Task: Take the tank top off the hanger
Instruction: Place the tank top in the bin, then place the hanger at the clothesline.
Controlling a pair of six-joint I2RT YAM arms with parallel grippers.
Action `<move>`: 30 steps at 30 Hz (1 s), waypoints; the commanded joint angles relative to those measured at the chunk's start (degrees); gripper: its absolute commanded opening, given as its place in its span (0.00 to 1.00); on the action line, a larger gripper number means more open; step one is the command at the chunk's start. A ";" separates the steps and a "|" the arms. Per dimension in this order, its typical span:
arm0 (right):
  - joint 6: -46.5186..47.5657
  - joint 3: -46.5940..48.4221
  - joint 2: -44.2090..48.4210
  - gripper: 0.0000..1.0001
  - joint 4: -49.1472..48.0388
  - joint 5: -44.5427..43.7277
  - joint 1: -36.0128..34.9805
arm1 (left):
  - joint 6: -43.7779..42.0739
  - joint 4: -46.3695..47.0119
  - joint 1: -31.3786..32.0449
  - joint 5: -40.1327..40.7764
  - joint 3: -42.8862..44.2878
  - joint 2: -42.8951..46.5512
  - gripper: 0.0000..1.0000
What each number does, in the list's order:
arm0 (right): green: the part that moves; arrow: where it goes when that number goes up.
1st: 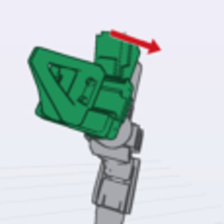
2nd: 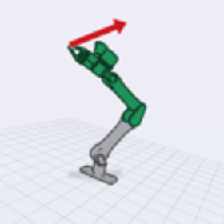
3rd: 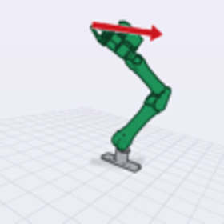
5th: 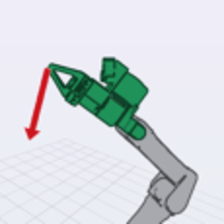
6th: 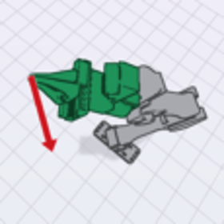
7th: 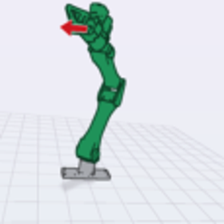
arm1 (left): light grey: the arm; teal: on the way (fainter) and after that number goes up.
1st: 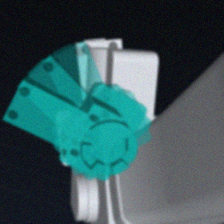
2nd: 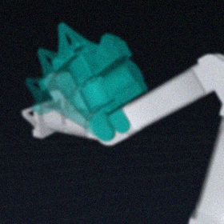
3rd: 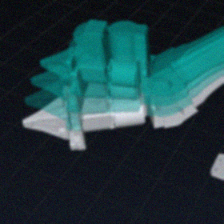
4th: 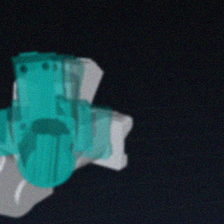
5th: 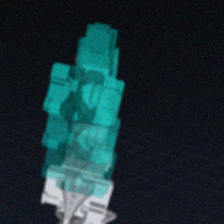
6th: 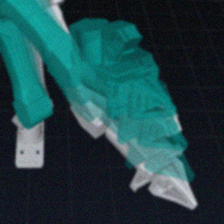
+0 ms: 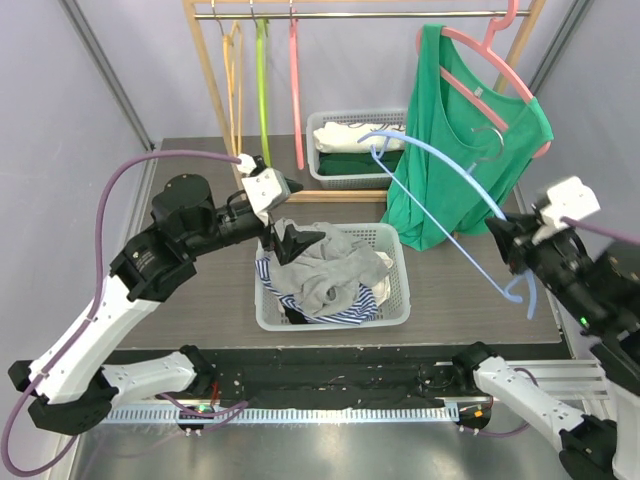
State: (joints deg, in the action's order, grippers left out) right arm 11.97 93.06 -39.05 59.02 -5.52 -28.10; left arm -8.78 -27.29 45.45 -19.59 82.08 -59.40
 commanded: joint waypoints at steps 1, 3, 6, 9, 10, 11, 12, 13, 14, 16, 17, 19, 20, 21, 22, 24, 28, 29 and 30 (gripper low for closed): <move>3.15 3.00 -8.13 0.01 -10.50 -7.13 -0.29 | -3.79 -0.92 0.95 2.44 3.51 -1.15 1.00; 3.76 5.54 -13.65 0.01 -13.39 -9.32 -0.12 | -3.27 -6.35 0.95 6.21 8.51 -4.65 1.00; 3.42 9.33 -20.25 0.01 -17.78 -12.57 -0.20 | -3.17 -14.80 1.04 9.39 14.41 -7.48 1.00; 2.45 12.75 -25.79 0.01 -21.04 -12.59 -0.29 | -6.06 -18.67 0.95 10.98 15.30 -6.01 1.00; 2.01 13.37 -27.29 0.01 -21.75 -12.59 -0.29 | -7.30 -19.72 0.95 11.33 15.04 -5.21 1.00; 1.66 14.08 -28.53 0.01 -22.54 -12.15 -0.29 | -9.48 -19.91 1.04 12.03 14.43 -4.42 1.00; 1.48 15.56 -29.67 0.01 -23.94 -11.80 -0.38 | -10.46 -20.08 0.96 12.99 13.72 -3.63 1.00; 1.48 16.45 -32.55 0.01 -24.48 -11.19 -0.55 | -11.17 -20.95 0.95 14.92 13.72 -2.32 1.00; 1.57 17.67 -33.98 0.01 -24.83 -11.18 -0.99 | -11.87 -21.49 0.95 15.89 13.89 -1.96 1.00; 2.35 22.33 -38.62 0.01 -24.75 -12.57 -3.26 | -12.58 -23.76 0.95 17.22 15.03 -1.16 1.00; 4.36 25.48 -40.47 0.01 -24.49 -13.72 -4.58 | -12.76 -24.82 0.95 17.40 15.30 -0.99 1.00; 7.09 28.92 -43.38 0.01 -23.87 -17.58 -9.05 | -13.28 -27.01 0.95 17.40 15.65 -0.29 1.00; 9.28 32.68 -46.70 0.01 -23.09 -20.99 -10.21 | -13.28 -27.38 0.95 17.48 15.48 0.68 1.00; 10.09 34.54 -48.04 0.01 -22.56 -21.98 -11.18 | -13.89 -27.64 0.95 17.40 15.21 1.12 1.00; 10.35 36.48 -49.71 0.01 -22.03 -22.69 -11.97 | -13.99 -27.82 0.87 17.66 15.04 1.65 1.00; 10.71 39.83 -52.26 0.01 -22.28 -23.92 -12.33 | -14.25 -27.73 0.95 18.19 14.16 3.05 1.00; 10.53 43.43 -55.51 0.01 -22.90 -24.89 -12.51 | -13.11 -27.64 0.95 18.28 13.19 4.55 1.00; 10.71 44.74 -56.22 0.01 -22.90 -25.15 -12.68 | -12.94 -27.73 0.95 18.19 13.19 4.55 1.00; 10.80 44.84 -57.18 0.01 -23.16 -25.50 -12.68 | -12.85 -27.99 0.95 18.19 13.54 4.64 1.00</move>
State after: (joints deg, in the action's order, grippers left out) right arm 21.28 132.84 -95.20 40.62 -26.63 -40.86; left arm -21.67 -54.81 46.39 -2.31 95.42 -55.55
